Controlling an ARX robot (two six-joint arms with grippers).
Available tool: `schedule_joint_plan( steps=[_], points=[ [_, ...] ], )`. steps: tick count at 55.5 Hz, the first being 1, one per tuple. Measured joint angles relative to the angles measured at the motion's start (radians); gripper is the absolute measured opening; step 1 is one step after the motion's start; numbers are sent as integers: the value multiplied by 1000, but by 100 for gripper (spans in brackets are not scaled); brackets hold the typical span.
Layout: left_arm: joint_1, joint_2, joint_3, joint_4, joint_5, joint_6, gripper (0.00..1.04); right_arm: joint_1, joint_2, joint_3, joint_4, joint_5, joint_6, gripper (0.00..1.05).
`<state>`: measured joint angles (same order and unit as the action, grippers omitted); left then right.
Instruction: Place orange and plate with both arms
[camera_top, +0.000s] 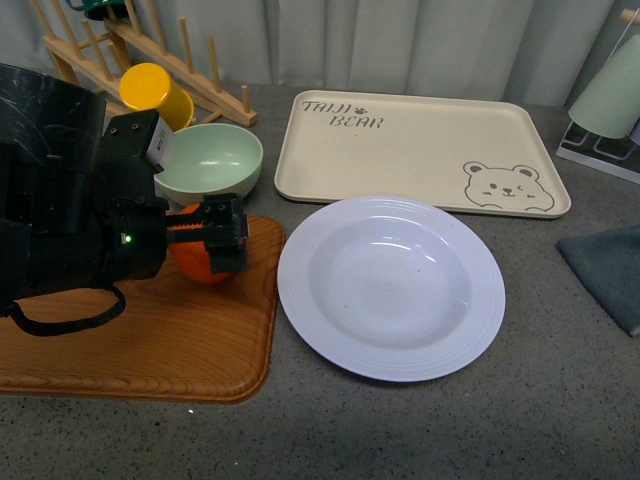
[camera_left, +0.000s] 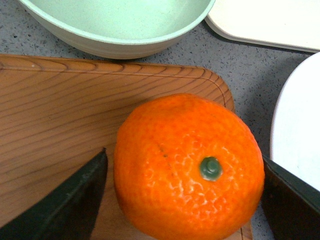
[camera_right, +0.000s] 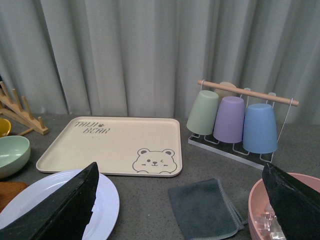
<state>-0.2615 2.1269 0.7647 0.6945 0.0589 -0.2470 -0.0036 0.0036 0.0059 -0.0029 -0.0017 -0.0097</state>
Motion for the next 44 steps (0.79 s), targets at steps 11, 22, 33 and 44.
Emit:
schedule_joint_plan(
  steps=[11, 22, 33, 44],
  points=[
    [2, 4, 4, 0, 1, -8, 69, 0, 0, 0, 0, 0, 0, 96],
    [-10, -17, -8, 1, 2, -14, 68, 0, 0, 0, 0, 0, 0, 96],
    [-100, -83, 2, -9, 5, -38, 68, 0, 0, 0, 0, 0, 0, 96],
    [-219, -73, 77, -40, -15, -78, 67, 0, 0, 0, 0, 0, 0, 96]
  ],
)
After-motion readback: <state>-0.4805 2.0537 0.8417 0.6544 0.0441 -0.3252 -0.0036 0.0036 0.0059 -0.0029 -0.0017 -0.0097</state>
